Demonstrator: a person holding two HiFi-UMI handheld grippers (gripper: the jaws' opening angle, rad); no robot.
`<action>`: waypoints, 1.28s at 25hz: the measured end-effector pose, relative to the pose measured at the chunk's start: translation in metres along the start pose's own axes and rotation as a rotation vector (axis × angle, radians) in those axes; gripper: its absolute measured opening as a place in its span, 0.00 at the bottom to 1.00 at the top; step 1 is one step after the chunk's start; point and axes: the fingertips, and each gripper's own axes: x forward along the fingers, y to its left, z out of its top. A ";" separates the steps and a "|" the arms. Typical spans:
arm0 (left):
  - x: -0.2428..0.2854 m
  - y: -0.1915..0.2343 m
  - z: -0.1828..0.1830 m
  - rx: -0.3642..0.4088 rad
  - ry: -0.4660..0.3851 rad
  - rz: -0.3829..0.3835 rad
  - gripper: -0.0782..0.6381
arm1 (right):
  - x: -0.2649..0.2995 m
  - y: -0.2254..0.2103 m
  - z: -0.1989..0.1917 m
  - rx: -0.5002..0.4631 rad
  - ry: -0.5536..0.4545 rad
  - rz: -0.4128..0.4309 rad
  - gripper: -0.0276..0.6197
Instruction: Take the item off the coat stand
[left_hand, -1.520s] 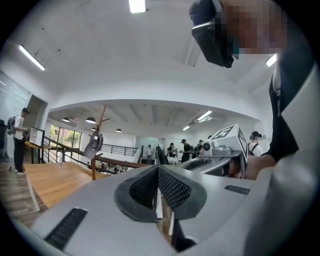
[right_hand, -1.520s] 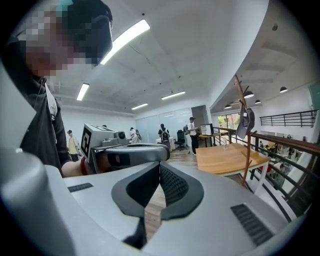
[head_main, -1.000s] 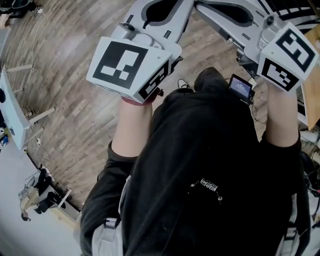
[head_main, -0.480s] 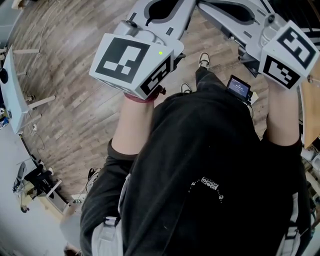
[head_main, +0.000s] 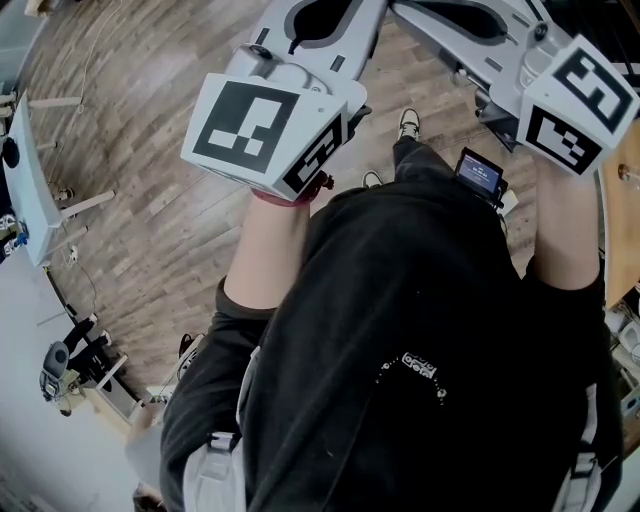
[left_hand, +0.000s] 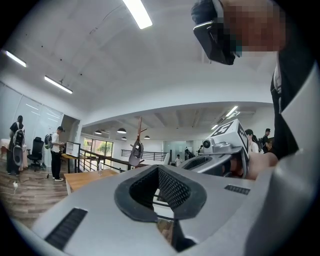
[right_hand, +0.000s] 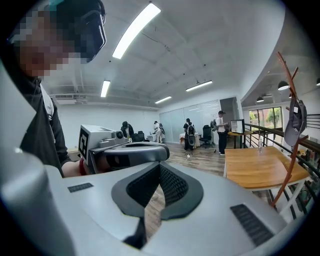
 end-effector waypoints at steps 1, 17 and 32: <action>0.006 0.004 0.001 -0.002 -0.003 0.000 0.10 | 0.001 -0.007 0.002 -0.001 0.000 -0.001 0.07; 0.172 0.053 0.015 -0.002 0.014 -0.036 0.10 | -0.024 -0.177 0.030 -0.017 -0.070 -0.062 0.07; 0.307 0.060 0.026 -0.007 0.002 -0.068 0.10 | -0.072 -0.301 0.043 -0.081 -0.098 -0.172 0.07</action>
